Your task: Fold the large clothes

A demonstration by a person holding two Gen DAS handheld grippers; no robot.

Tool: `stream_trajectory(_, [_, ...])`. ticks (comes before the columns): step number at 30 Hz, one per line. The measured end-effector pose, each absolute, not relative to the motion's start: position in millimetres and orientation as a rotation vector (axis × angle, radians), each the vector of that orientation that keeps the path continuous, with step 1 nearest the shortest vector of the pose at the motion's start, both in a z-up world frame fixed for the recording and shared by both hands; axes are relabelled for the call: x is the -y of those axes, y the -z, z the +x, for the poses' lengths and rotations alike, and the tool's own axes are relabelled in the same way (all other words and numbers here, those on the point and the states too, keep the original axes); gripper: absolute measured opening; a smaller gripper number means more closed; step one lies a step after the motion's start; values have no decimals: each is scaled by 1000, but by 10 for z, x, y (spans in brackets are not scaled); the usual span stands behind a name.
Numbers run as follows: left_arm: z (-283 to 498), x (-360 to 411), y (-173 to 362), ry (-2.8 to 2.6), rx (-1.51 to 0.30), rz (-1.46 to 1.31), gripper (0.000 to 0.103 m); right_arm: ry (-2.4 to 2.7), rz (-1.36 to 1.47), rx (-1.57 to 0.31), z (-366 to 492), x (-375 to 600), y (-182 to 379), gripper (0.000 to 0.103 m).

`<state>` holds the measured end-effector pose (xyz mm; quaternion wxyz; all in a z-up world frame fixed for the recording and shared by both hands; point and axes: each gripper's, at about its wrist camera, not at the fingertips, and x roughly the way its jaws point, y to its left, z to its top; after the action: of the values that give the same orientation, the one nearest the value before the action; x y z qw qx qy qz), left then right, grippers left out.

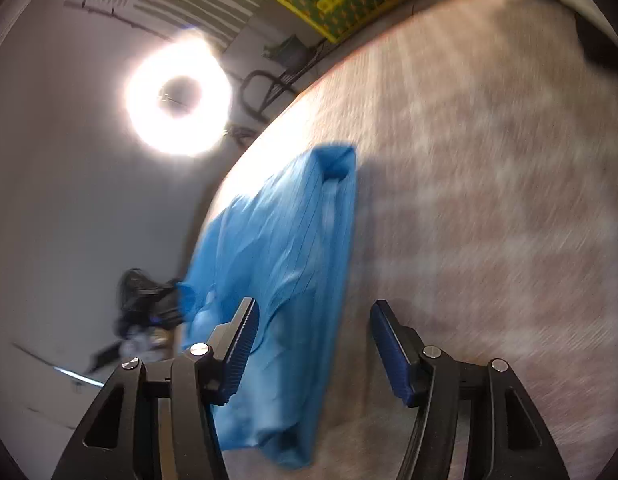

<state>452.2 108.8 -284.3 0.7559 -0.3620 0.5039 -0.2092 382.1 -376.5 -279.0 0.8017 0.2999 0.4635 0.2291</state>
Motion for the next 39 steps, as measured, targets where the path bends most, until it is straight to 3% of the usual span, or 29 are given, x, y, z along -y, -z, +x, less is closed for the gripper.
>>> stream_trajectory(5, [4269, -1076, 2449, 371, -974, -627, 67, -547, 753, -909, 4057, 3971, 2700, 61])
stream_trajectory(10, [4105, -688, 2257, 426, -973, -477, 67, -612, 840, -936, 4374, 3915, 2869, 48])
stream_trajectory(12, [4124, -612, 2316, 424, -1001, -464, 67, -657, 856, -977, 4467, 3784, 2961, 37])
stream_trajectory(15, [4157, -596, 2382, 395, -1009, -479, 67, -745, 883, -988, 4523, 3619, 3003, 32])
stream_trajectory(17, [4179, -588, 2413, 393, -1011, -498, 67, -800, 901, -967, 4509, 3577, 3002, 32])
stream_trajectory(20, [4186, -524, 2420, 390, -1010, -486, 65, -746, 952, -976, 4607, 3658, 3087, 54])
stream_trajectory(26, [4050, -55, 2167, 508, -976, -418, 60, -689, 1162, -924, 4872, 3857, 3263, 44])
stream_trajectory(30, [3966, 392, 2092, 625, -985, -312, 60, -621, 1034, -956, 4962, 3726, 3150, 7])
stream_trajectory(35, [3980, 401, 2266, 596, -1025, -291, 57, -497, 773, -958, 5056, 3707, 2914, 1])
stream_trajectory(39, [3955, 65, 2222, 536, -1005, -340, 56, -400, 757, -967, 5042, 3769, 2917, 7])
